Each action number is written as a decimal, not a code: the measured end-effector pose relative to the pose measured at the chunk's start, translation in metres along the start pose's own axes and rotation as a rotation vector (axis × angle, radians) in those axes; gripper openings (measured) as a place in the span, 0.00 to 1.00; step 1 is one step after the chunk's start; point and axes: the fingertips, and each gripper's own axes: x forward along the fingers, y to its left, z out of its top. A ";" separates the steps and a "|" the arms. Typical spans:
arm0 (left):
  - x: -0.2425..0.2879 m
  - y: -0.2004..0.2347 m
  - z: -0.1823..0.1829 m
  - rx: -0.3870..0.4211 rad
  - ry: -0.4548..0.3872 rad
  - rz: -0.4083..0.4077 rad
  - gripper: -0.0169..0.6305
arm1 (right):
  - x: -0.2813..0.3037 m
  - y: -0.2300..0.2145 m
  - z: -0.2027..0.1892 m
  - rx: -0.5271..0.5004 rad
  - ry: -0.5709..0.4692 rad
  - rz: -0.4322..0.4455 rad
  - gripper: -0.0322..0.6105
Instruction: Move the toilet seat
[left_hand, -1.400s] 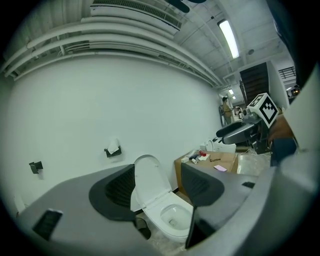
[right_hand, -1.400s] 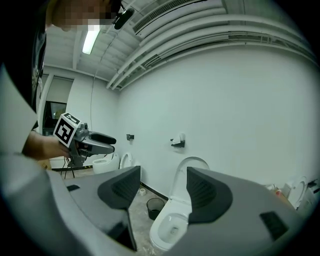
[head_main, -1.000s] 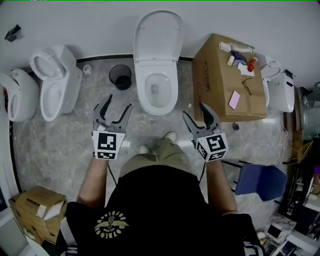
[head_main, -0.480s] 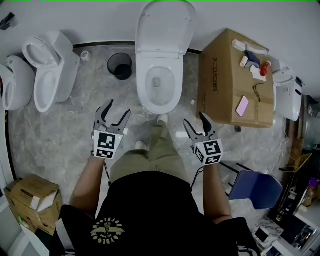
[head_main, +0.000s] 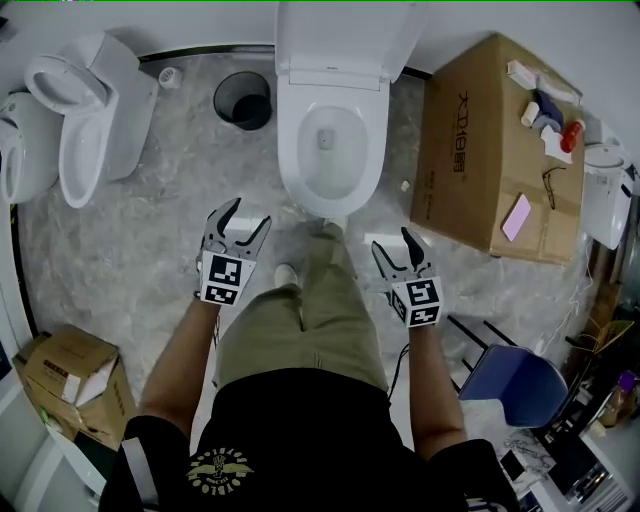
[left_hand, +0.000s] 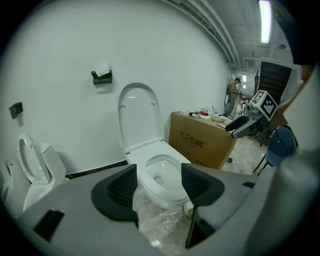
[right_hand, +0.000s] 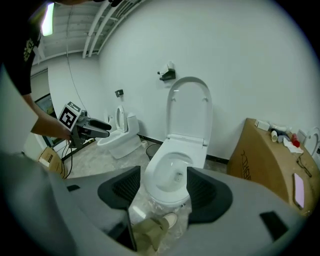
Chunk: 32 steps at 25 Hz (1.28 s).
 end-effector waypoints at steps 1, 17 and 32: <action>0.011 -0.001 -0.010 0.003 0.012 -0.007 0.47 | 0.010 -0.003 -0.010 0.005 0.018 0.008 0.48; 0.144 -0.034 -0.154 0.075 0.250 -0.072 0.47 | 0.146 -0.041 -0.140 0.004 0.234 0.137 0.48; 0.229 -0.047 -0.225 0.045 0.352 -0.095 0.47 | 0.240 -0.066 -0.222 -0.202 0.413 0.226 0.48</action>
